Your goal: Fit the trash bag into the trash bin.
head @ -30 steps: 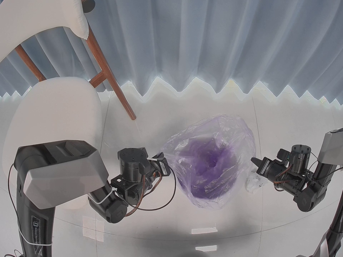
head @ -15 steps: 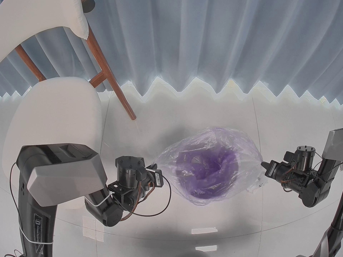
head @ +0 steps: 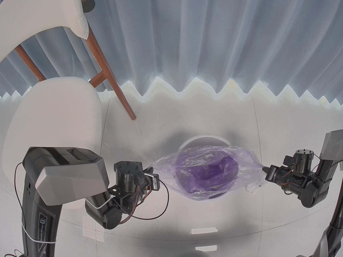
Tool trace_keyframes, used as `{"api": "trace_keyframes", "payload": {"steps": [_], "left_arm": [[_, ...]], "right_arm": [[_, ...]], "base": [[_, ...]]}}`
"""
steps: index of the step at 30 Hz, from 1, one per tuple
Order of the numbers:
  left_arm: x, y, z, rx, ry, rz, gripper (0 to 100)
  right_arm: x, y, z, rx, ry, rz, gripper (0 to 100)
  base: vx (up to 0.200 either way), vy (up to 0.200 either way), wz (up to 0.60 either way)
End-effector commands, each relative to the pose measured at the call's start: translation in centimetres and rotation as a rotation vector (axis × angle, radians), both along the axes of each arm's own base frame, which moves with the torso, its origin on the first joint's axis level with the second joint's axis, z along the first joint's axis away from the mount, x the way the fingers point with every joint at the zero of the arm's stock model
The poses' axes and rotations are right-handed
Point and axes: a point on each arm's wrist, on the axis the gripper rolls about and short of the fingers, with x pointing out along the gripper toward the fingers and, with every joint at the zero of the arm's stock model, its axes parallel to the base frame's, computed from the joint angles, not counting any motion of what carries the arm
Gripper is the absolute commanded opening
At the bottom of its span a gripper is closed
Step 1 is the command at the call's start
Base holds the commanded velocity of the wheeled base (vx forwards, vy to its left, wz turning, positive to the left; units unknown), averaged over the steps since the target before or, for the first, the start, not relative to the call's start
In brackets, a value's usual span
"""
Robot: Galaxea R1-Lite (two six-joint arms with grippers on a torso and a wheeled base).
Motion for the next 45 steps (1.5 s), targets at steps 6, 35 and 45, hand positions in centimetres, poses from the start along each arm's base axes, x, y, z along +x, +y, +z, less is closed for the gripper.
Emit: {"api": "trace_keyframes", "payload": {"steps": [6, 35, 45], "left_arm": [[-0.2, -0.4, 0.4, -0.026, -0.061, -0.017, 0], [-8.3, 3.7, 13.3, -0.183, -0.333, -0.529, 100], [-10.9, 3.3, 16.4, -0.516, -0.199, -0.776, 100]], "right_arm": [[-0.7, 0.8, 1.6, -0.001, -0.065, 0.03, 0], [-1.8, 1.3, 3.6, -0.095, -0.29, 0.095, 100], [-5.4, 4.3, 5.7, -0.019, -0.238, 0.21, 100]], "base": [[0.0, 0.0, 0.0], [0.0, 0.0, 0.0], [0.0, 0.0, 0.0]]}}
